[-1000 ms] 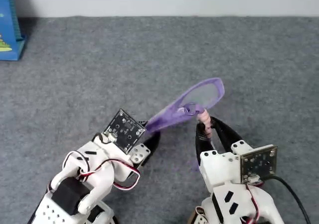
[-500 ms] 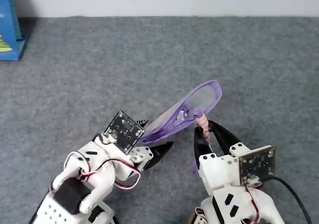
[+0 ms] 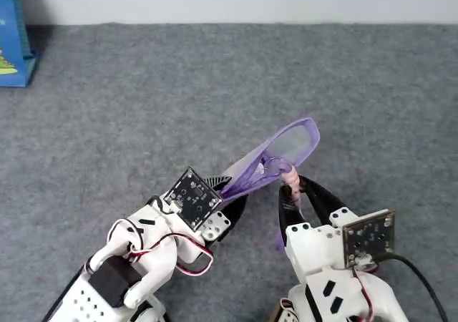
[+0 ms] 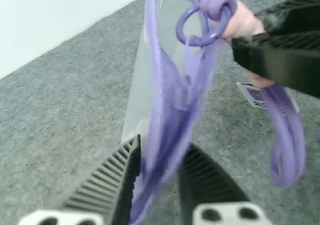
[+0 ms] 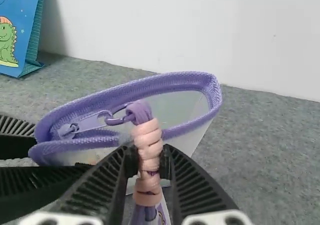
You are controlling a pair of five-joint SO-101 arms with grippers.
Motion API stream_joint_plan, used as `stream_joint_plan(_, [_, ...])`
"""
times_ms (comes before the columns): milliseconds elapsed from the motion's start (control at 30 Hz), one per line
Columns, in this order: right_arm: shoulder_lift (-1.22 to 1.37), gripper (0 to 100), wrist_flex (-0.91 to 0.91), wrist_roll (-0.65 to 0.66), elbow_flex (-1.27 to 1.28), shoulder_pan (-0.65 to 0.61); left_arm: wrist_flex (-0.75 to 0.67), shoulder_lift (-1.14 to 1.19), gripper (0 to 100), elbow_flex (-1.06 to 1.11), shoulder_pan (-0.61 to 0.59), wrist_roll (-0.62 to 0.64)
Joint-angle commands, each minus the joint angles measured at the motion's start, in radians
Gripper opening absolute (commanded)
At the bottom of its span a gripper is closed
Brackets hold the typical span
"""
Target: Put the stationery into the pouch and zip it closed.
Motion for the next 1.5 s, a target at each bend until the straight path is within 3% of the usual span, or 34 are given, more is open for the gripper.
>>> stream_joint_plan(0, [-0.001, 0.8, -0.001, -0.003, -0.035, -0.004, -0.023, -0.012, 1, -0.015, 0.005, 0.005])
stream_joint_plan(167, [0.001, 0.8, -0.064, 0.0, -0.031, 0.015, -0.015, -0.012, 1, -0.015, 0.002, 0.008])
stream_joint_plan(533, [0.008, 0.7, -0.578, 0.098, 0.259, 0.357, 0.083, -0.012, 1, -0.048, 0.002, 0.006])
stream_joint_plan(733, [0.008, 0.7, -0.808, 0.103, 0.382, 0.472, 0.083, -0.012, 1, -0.045, 0.002, 0.005])
stream_joint_plan(867, [0.008, 0.7, -0.908, 0.187, 0.466, 0.513, 0.083, -0.012, 1, -0.044, 0.002, 0.005])
stream_joint_plan(1467, [0.002, 0.7, -0.932, 0.264, 0.582, 0.661, 0.087, -0.037, 1, -0.044, 0.0, 0.005])
